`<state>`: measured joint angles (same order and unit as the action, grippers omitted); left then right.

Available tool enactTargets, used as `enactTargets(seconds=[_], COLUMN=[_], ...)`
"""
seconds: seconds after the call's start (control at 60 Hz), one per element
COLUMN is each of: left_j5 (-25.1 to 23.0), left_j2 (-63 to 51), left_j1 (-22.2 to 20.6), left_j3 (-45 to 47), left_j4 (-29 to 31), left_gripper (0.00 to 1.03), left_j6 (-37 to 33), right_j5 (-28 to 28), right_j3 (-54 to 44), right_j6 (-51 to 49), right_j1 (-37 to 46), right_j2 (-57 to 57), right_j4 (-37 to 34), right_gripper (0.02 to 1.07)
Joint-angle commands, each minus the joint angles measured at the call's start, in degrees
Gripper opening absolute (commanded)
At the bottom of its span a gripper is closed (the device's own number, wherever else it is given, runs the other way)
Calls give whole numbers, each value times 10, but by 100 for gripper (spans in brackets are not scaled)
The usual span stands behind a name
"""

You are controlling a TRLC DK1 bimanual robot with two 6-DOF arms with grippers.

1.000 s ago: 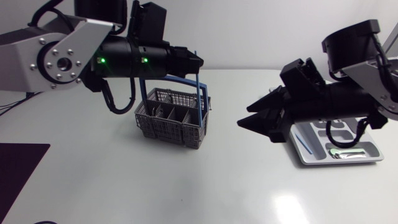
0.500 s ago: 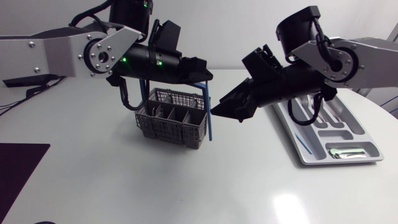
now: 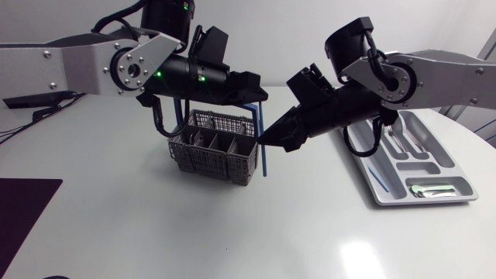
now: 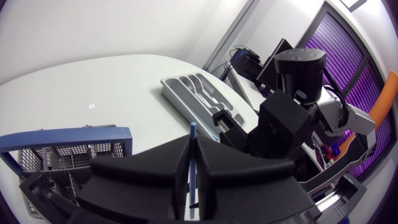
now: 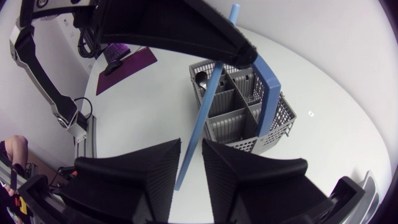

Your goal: Unload the cutlery basket into the drawer organizer.

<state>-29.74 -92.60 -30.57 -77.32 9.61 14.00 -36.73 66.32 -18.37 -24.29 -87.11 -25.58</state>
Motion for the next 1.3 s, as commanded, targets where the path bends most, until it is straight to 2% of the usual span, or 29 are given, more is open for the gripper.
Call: enactTargets(seconds=[0.0,0.033,0.183,0.25,0.417,0.517,0.683,0.833,0.917,1.1,1.283], left_j5=[-6,-6,-6,-6,-5,-2,3,21,48,66,111], left_j2=[-9,-9,-7,-7,0,4,9,15,15,20,14], left_j1=[-5,-5,-2,0,8,24,66,108,120,156,188], left_j3=[-16,-14,-13,-15,-42,-74,-113,-114,-101,-56,-23], left_j4=[4,4,2,2,5,8,23,60,87,144,174], left_gripper=[6,6,9,19,51,60,60,60,60,60,60], left_j6=[19,19,19,19,19,19,9,-49,-99,-194,-239], right_j5=[-11,-18,-13,-12,-10,-9,-9,4,15,65,123], right_j3=[16,21,18,15,10,-2,-29,-55,-66,-81,-75], right_j6=[12,12,11,11,5,1,-23,-54,-72,-110,-127], right_j1=[-8,-8,-18,-19,-18,-10,33,105,151,258,333], right_j2=[-17,-22,-27,-26,-24,-20,1,22,23,18,-2], right_j4=[-10,-18,-30,-32,-45,-50,-70,-87,-90,-90,-89], right_gripper=[11,8,8,8,8,8,8,8,8,8,8])
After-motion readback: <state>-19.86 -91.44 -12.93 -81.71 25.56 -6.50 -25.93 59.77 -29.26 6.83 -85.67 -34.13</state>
